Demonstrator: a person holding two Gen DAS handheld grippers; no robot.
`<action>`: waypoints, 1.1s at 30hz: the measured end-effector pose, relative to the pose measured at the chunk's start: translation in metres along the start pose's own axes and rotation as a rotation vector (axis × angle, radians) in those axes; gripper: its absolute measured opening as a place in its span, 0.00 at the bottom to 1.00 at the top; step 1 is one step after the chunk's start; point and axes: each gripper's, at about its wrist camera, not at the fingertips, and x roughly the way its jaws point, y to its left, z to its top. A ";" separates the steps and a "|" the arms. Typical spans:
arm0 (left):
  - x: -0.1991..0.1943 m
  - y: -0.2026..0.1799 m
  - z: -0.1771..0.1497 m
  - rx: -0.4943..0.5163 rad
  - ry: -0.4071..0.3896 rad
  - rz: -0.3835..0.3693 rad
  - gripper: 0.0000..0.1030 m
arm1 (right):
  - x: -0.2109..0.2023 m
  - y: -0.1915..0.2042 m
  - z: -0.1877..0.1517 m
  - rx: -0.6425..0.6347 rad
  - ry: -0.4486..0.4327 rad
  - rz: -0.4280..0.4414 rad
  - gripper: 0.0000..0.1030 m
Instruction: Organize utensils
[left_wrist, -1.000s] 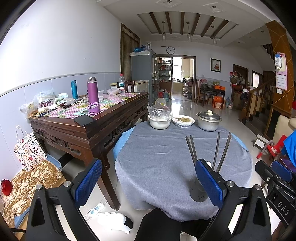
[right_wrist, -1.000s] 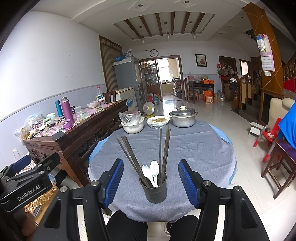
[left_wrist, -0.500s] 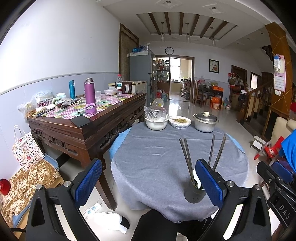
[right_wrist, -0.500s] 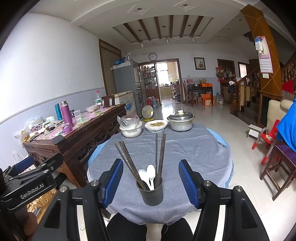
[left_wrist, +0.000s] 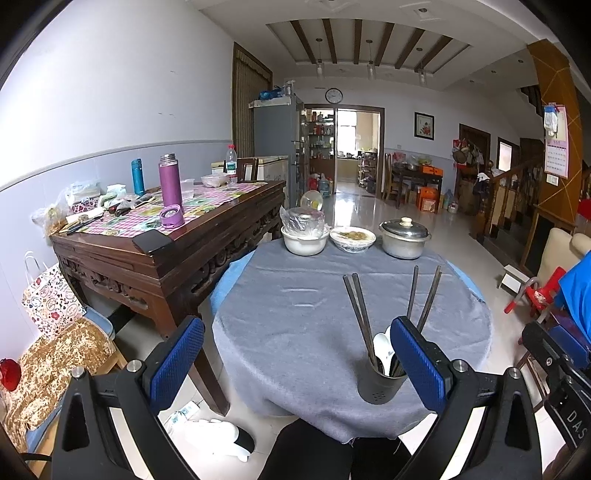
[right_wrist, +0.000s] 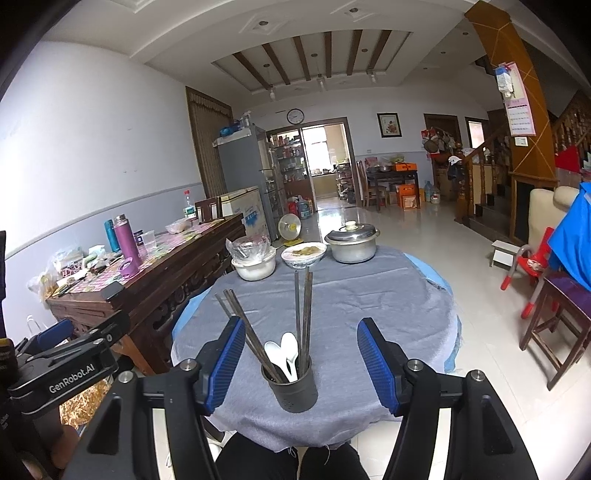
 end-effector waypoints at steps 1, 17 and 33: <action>0.000 0.000 0.001 0.001 0.000 -0.003 0.98 | 0.000 0.000 0.001 0.000 -0.001 0.000 0.65; 0.006 0.002 0.002 -0.004 0.005 -0.011 0.98 | 0.012 0.007 -0.001 -0.027 0.018 -0.003 0.66; 0.027 0.016 0.003 -0.048 0.043 0.061 0.98 | 0.052 0.014 0.002 -0.047 0.077 0.059 0.66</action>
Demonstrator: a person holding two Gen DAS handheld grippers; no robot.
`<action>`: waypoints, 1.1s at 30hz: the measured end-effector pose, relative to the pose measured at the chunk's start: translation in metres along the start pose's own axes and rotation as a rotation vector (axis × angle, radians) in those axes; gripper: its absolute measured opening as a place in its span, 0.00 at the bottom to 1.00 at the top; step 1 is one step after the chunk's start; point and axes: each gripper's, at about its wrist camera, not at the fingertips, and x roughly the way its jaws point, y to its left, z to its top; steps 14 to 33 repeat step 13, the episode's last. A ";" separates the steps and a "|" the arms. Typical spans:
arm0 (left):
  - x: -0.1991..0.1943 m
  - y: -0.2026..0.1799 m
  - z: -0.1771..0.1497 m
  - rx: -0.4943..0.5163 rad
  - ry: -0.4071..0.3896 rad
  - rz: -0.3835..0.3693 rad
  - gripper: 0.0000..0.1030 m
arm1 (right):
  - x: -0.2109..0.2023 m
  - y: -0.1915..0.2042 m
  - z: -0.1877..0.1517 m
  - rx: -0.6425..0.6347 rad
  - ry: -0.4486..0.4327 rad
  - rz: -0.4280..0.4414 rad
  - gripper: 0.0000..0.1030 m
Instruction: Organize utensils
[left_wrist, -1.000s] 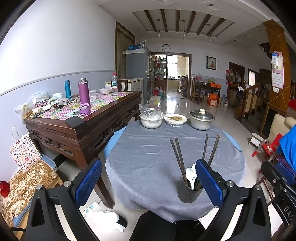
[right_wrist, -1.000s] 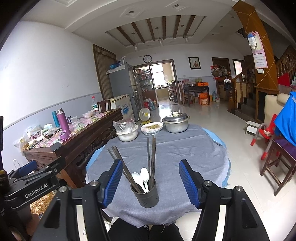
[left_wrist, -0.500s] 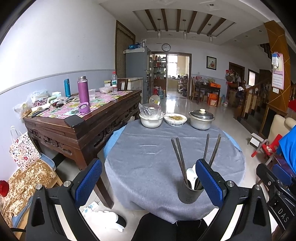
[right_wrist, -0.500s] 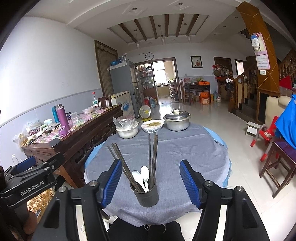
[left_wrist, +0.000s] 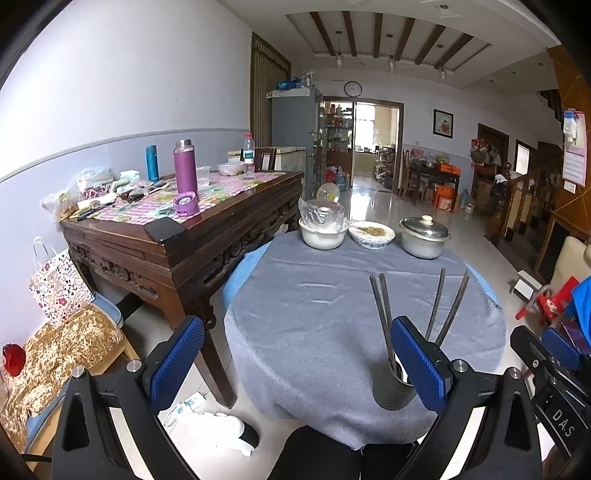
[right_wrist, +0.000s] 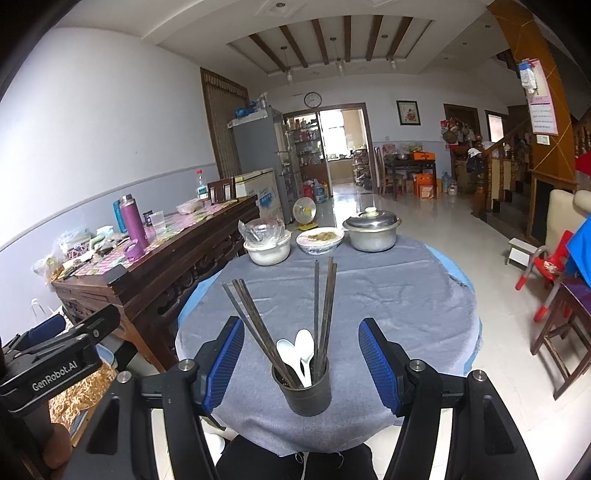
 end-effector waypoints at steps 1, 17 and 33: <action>0.003 0.000 0.000 0.000 0.006 0.003 0.98 | 0.004 0.000 0.000 -0.002 0.009 0.003 0.66; 0.064 -0.003 0.007 0.011 0.078 -0.012 0.98 | 0.046 -0.034 0.006 0.052 0.046 -0.065 0.66; 0.064 -0.003 0.007 0.011 0.078 -0.012 0.98 | 0.046 -0.034 0.006 0.052 0.046 -0.065 0.66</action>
